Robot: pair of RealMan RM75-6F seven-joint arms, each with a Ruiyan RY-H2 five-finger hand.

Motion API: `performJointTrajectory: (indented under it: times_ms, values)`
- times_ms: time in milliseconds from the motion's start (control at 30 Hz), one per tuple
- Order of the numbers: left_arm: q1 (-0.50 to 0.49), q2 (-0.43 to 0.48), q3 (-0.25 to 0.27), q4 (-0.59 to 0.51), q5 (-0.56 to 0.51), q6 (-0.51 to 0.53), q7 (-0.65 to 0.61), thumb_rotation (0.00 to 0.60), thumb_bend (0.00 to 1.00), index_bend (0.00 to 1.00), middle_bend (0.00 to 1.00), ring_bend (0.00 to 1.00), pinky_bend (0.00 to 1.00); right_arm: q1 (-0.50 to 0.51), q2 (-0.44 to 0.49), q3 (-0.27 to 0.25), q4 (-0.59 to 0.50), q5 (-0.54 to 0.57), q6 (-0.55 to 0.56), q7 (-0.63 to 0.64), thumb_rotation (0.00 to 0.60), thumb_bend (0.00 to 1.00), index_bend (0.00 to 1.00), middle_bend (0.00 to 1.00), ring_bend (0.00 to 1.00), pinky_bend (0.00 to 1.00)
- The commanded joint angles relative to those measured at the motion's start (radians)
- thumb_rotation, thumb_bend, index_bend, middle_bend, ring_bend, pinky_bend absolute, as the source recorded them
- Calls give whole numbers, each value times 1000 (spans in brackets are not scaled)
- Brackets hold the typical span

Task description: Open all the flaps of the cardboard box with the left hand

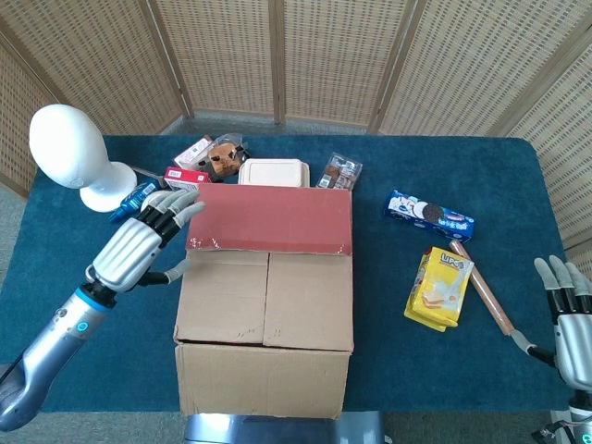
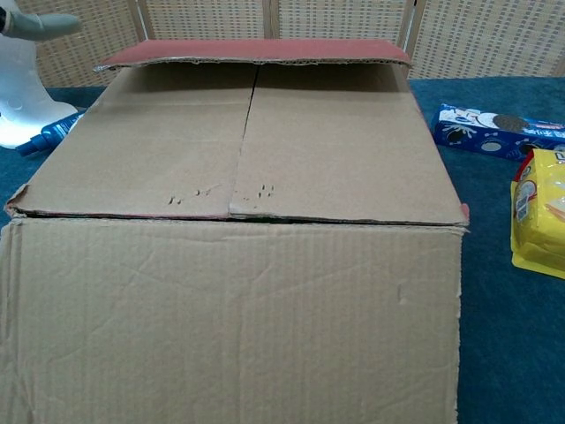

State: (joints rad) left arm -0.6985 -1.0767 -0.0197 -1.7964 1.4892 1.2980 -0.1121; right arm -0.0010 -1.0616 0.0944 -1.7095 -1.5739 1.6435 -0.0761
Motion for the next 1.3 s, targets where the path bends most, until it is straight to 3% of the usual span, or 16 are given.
performJointTrajectory:
  times_ms: [33,500,1300]
  values:
    - [-1,-16,-27,-11,-44,-55,36,600,334,0,0,0,44,0,1,1,0,1,1,2,600,0,0,0,0,144]
    - [-2,-71,-58,13,-102,-149,155,600,334,0,0,0,25,0,6,0,-1,4,-3,15,600,0,0,0,0,145]
    - [-73,-178,-193,68,-272,-200,404,600,340,0,0,0,41,4,15,-1,1,10,-16,40,600,0,0,0,0,144]
